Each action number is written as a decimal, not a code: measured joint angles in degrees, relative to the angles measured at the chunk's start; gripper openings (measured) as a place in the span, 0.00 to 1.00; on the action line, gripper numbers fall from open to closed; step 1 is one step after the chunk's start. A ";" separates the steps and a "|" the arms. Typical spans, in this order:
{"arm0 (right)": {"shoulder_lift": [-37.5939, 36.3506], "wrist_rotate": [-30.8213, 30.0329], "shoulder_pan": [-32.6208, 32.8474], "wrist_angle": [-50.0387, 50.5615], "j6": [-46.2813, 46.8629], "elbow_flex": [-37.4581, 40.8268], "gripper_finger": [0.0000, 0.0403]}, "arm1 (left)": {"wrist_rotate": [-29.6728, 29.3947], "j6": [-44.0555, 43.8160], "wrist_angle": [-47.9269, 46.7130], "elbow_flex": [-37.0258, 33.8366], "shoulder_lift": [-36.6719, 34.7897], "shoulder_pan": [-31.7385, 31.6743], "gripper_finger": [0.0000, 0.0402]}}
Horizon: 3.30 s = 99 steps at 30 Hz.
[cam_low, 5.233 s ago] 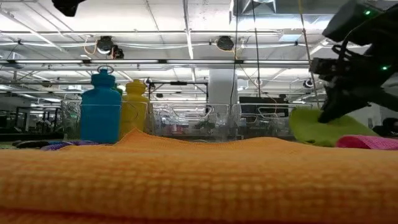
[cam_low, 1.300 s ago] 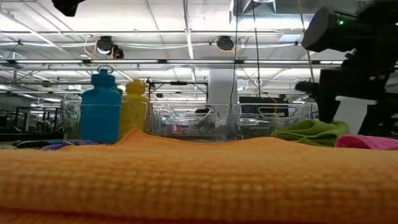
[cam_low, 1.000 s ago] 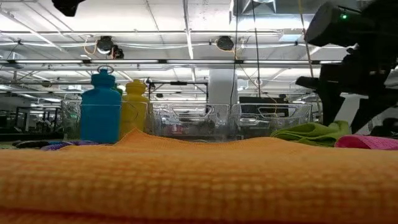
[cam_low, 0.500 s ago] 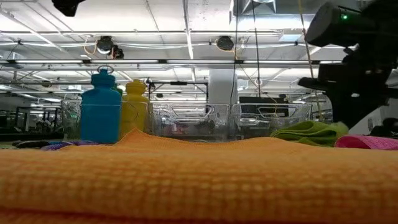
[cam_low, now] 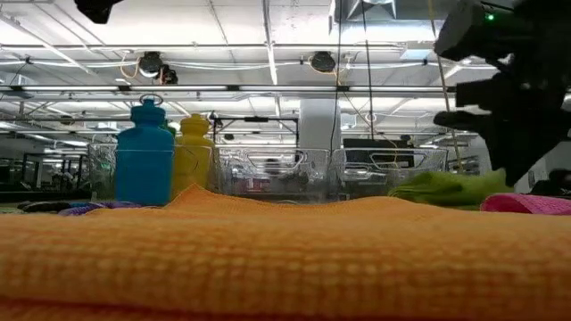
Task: Pick & Place Sports Items
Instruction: Fold the green cloth, then put the green cloth into the right transparent bin
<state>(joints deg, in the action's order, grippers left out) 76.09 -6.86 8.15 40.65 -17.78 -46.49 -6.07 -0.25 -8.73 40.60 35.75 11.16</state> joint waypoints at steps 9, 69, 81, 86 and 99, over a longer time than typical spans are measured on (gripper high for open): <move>-0.02 7.70 3.09 0.04 7.16 -2.02 0.00 | -0.02 0.00 -0.02 0.00 0.00 0.02 0.74; 12.83 38.51 -1.04 -53.94 5.66 8.62 0.27 | -0.02 0.00 -0.02 0.00 -0.02 0.02 0.74; 5.20 40.12 0.41 -50.99 19.18 8.64 0.43 | -0.02 -0.02 -0.02 -0.02 0.00 0.04 0.74; 3.92 33.24 -0.82 -44.43 18.21 8.64 0.40 | -0.02 -0.01 0.00 0.00 0.00 0.04 0.74; -2.57 15.84 -2.05 -40.57 18.46 13.27 0.09 | -0.02 -0.02 0.00 0.00 0.00 0.04 0.74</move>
<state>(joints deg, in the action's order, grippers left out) 73.53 8.97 6.10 0.09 0.68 -33.22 -6.09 -0.27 -8.73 40.60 35.74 11.20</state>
